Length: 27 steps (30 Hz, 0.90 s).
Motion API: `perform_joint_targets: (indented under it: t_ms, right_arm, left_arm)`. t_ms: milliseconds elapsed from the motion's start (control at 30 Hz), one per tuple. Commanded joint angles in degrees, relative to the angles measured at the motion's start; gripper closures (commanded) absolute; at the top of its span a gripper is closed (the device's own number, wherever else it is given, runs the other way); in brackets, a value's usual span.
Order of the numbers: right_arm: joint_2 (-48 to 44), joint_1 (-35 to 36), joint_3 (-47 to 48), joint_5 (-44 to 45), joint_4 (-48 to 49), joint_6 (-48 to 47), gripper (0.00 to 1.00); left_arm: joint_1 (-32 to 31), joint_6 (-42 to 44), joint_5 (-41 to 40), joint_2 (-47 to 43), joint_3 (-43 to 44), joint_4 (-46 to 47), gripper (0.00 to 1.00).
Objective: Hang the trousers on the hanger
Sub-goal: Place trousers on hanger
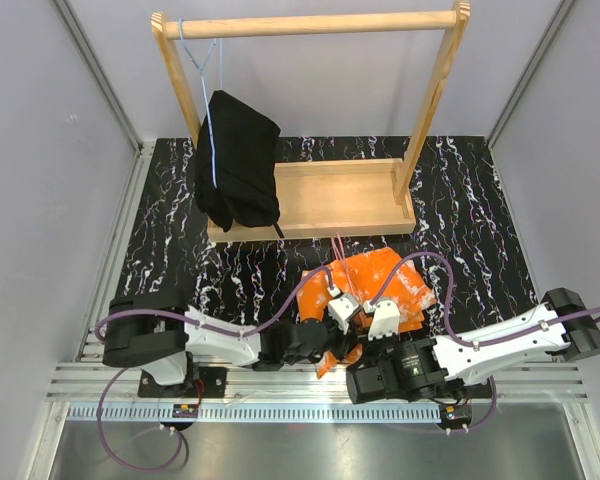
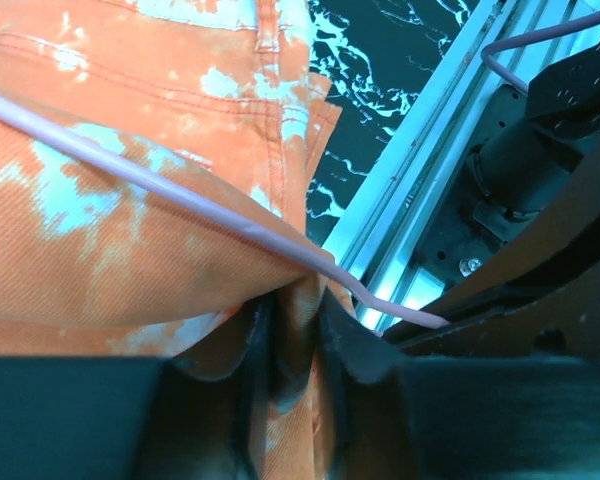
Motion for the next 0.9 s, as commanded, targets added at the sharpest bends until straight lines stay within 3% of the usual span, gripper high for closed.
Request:
perform_joint_targets:
  t_ms: [0, 33, 167, 567, 867]
  right_arm:
    - [0.41, 0.59, -0.36, 1.45, 9.26, -3.67, 1.00]
    - [0.49, 0.59, -0.62, 1.28, 10.40, -3.85, 1.00]
    - [1.99, 0.60, -1.41, 0.57, 12.25, -3.85, 1.00]
    - [2.08, 0.59, -1.85, 0.66, 12.34, -2.97, 1.00]
    - [3.22, 0.60, -1.59, 0.31, 12.26, -3.32, 1.00]
  left_arm:
    - [-0.19, -1.06, 3.71, -3.45, -1.37, -3.45, 0.69]
    - [-0.19, -0.97, 2.40, -4.60, -2.42, -3.80, 0.59]
    - [-0.19, -0.88, 0.36, -10.66, -4.53, -5.56, 0.45]
    - [-0.19, -0.35, -7.27, -31.04, -10.77, -15.59, 0.42]
    - [0.34, -6.51, -14.93, -36.95, -18.50, -0.51, 0.39]
